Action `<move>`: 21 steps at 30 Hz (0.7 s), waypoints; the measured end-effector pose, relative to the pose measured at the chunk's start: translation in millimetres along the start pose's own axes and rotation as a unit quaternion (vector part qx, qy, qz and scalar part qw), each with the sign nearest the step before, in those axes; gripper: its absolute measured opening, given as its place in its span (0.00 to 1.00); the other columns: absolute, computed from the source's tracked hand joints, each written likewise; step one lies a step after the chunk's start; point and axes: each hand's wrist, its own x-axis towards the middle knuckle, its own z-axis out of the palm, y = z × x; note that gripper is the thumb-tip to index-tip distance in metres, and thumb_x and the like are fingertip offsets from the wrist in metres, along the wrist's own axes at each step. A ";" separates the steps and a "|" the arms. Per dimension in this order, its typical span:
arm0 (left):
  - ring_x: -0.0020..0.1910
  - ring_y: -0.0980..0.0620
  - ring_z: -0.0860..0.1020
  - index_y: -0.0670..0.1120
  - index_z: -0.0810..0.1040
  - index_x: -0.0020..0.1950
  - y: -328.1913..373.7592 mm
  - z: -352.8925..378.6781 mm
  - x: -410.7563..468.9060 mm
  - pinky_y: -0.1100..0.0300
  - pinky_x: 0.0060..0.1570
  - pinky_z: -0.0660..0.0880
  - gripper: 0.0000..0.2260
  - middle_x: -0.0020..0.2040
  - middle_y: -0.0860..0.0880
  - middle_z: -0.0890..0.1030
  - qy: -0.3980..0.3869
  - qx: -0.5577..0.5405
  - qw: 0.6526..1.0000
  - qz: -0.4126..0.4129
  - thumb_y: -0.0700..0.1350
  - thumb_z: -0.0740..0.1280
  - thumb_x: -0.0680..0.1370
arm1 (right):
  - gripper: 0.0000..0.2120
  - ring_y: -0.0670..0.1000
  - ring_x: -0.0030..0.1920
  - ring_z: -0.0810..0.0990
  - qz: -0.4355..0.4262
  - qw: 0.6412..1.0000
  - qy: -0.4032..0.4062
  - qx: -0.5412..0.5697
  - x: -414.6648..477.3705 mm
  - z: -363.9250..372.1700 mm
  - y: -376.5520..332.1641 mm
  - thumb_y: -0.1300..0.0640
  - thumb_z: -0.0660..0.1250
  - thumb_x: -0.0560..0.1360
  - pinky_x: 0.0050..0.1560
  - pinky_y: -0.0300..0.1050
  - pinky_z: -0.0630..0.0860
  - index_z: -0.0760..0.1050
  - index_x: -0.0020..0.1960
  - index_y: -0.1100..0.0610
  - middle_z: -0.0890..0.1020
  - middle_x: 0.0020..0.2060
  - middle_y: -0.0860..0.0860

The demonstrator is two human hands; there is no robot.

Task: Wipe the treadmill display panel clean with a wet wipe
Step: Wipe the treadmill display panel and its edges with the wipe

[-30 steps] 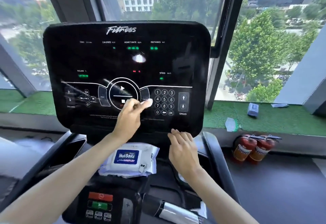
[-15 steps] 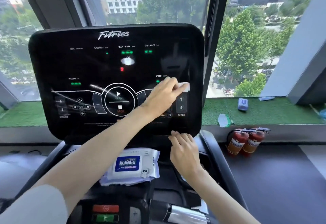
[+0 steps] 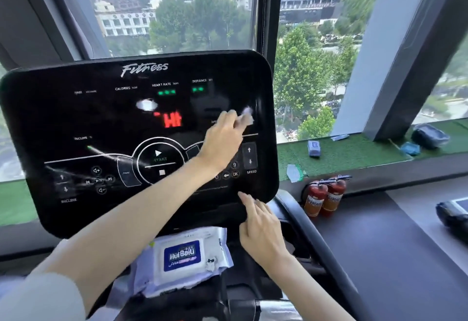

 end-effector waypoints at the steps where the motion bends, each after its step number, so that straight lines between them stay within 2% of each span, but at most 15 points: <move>1: 0.38 0.54 0.72 0.47 0.77 0.54 8.9 4.0 -7.5 0.65 0.29 0.69 0.15 0.38 0.50 0.72 -0.020 0.005 0.999 0.044 0.36 0.62 0.71 | 0.33 0.53 0.56 0.80 -0.003 1.000 -0.003 -0.008 -0.1 -1.2 -0.5 0.67 0.66 0.58 0.61 0.42 0.71 0.70 0.64 0.61 0.82 0.53 0.55; 3: 0.39 0.52 0.73 0.45 0.79 0.53 18.3 6.5 -27.6 0.64 0.33 0.71 0.16 0.39 0.50 0.74 -0.058 0.026 0.979 0.196 0.35 0.55 0.73 | 0.34 0.52 0.56 0.80 -0.006 1.000 -0.005 -0.016 0.1 -4.8 -1.0 0.66 0.68 0.56 0.61 0.43 0.71 0.71 0.63 0.60 0.83 0.52 0.54; 5: 0.38 0.51 0.74 0.44 0.78 0.53 8.7 -0.5 -29.3 0.62 0.31 0.73 0.17 0.39 0.49 0.75 -0.064 0.043 0.959 0.273 0.33 0.53 0.74 | 0.35 0.50 0.55 0.80 -0.007 1.000 -0.009 -0.020 -0.7 -9.1 -1.0 0.67 0.70 0.55 0.59 0.41 0.72 0.72 0.62 0.59 0.83 0.51 0.52; 6: 0.38 0.51 0.73 0.44 0.78 0.53 1.1 -2.0 -22.6 0.62 0.30 0.72 0.17 0.39 0.49 0.74 -0.060 0.054 0.964 0.252 0.32 0.54 0.72 | 0.35 0.49 0.55 0.81 -0.007 1.000 -0.010 -0.016 -1.6 -10.6 -0.7 0.67 0.71 0.54 0.58 0.39 0.71 0.73 0.61 0.59 0.83 0.51 0.52; 7: 0.38 0.51 0.72 0.45 0.77 0.53 -6.0 -0.4 -14.0 0.61 0.29 0.71 0.17 0.39 0.49 0.73 -0.058 0.057 0.979 0.189 0.31 0.55 0.71 | 0.34 0.49 0.56 0.80 -0.006 1.000 -0.008 -0.011 -2.4 -10.7 0.0 0.67 0.71 0.53 0.59 0.38 0.70 0.73 0.61 0.59 0.83 0.51 0.52; 8: 0.38 0.51 0.71 0.45 0.77 0.54 -10.8 1.3 -4.9 0.61 0.28 0.71 0.17 0.39 0.49 0.72 -0.036 0.032 0.994 0.103 0.31 0.57 0.70 | 0.34 0.49 0.56 0.80 -0.005 1.000 -0.007 -0.009 -3.0 -9.8 0.8 0.68 0.71 0.53 0.59 0.36 0.68 0.74 0.60 0.59 0.84 0.51 0.53; 10: 0.40 0.50 0.70 0.45 0.77 0.57 -6.5 -3.4 6.4 0.57 0.26 0.71 0.17 0.41 0.47 0.71 0.004 -0.044 0.998 -0.046 0.32 0.62 0.71 | 0.33 0.48 0.57 0.80 -0.007 1.000 -0.002 -0.011 -3.2 -6.6 2.3 0.68 0.71 0.53 0.59 0.36 0.67 0.75 0.59 0.59 0.84 0.51 0.52; 11: 0.42 0.50 0.70 0.44 0.76 0.58 0.8 -3.5 4.4 0.56 0.27 0.70 0.16 0.44 0.47 0.72 -0.013 -0.053 0.997 -0.049 0.34 0.64 0.72 | 0.32 0.47 0.57 0.80 -0.011 1.000 0.001 -0.013 -2.9 -5.2 2.8 0.68 0.71 0.53 0.59 0.36 0.67 0.76 0.58 0.60 0.84 0.51 0.52; 12: 0.44 0.49 0.70 0.44 0.76 0.57 8.1 0.3 -1.3 0.56 0.28 0.68 0.15 0.45 0.47 0.73 -0.050 -0.055 0.997 0.025 0.34 0.65 0.72 | 0.32 0.47 0.57 0.79 -0.014 1.000 0.002 -0.014 -2.6 -3.9 3.7 0.67 0.71 0.53 0.60 0.36 0.68 0.77 0.58 0.60 0.84 0.51 0.51; 14: 0.41 0.49 0.73 0.43 0.77 0.52 16.8 0.5 -17.6 0.59 0.28 0.70 0.13 0.44 0.47 0.75 -0.113 -0.041 0.961 0.249 0.33 0.68 0.69 | 0.30 0.47 0.57 0.80 -0.029 0.999 0.002 -0.022 -2.5 -1.6 6.8 0.67 0.72 0.54 0.60 0.37 0.70 0.78 0.57 0.61 0.84 0.52 0.51; 15: 0.39 0.50 0.73 0.44 0.77 0.50 12.7 -5.6 -19.9 0.62 0.28 0.71 0.12 0.42 0.48 0.75 -0.132 -0.031 0.945 0.297 0.33 0.67 0.69 | 0.30 0.48 0.57 0.80 -0.040 0.999 0.001 -0.024 -3.2 -0.2 8.4 0.67 0.72 0.54 0.60 0.39 0.72 0.78 0.57 0.61 0.83 0.53 0.52; 16: 0.39 0.51 0.74 0.46 0.77 0.50 3.1 -7.2 -16.4 0.65 0.29 0.70 0.11 0.40 0.49 0.74 -0.126 -0.014 0.944 0.304 0.34 0.66 0.70 | 0.29 0.49 0.58 0.79 -0.051 0.998 -0.003 -0.029 -3.8 1.1 9.5 0.66 0.72 0.54 0.59 0.41 0.74 0.79 0.57 0.61 0.83 0.54 0.53; 17: 0.38 0.54 0.73 0.48 0.77 0.49 -7.1 -6.8 -9.1 0.68 0.29 0.67 0.11 0.39 0.51 0.74 -0.096 0.009 0.957 0.275 0.36 0.64 0.71 | 0.29 0.50 0.58 0.79 -0.061 0.997 -0.009 -0.040 -4.4 3.3 9.7 0.66 0.72 0.55 0.58 0.43 0.75 0.79 0.57 0.62 0.82 0.55 0.54; 19: 0.38 0.57 0.71 0.50 0.77 0.50 -26.9 -9.3 6.4 0.66 0.28 0.70 0.09 0.39 0.53 0.73 -0.008 0.013 0.993 0.119 0.39 0.65 0.73 | 0.25 0.53 0.59 0.79 -0.075 0.995 -0.011 -0.067 -5.4 9.9 8.1 0.64 0.66 0.61 0.58 0.46 0.76 0.79 0.58 0.62 0.81 0.57 0.56; 21: 0.40 0.55 0.67 0.46 0.76 0.56 -31.6 -10.9 15.9 0.60 0.28 0.73 0.13 0.41 0.50 0.70 0.010 -0.066 0.997 -0.027 0.35 0.66 0.74 | 0.25 0.55 0.59 0.79 -0.068 0.994 -0.010 -0.080 -6.1 15.1 5.7 0.63 0.55 0.64 0.58 0.48 0.76 0.78 0.58 0.64 0.81 0.57 0.58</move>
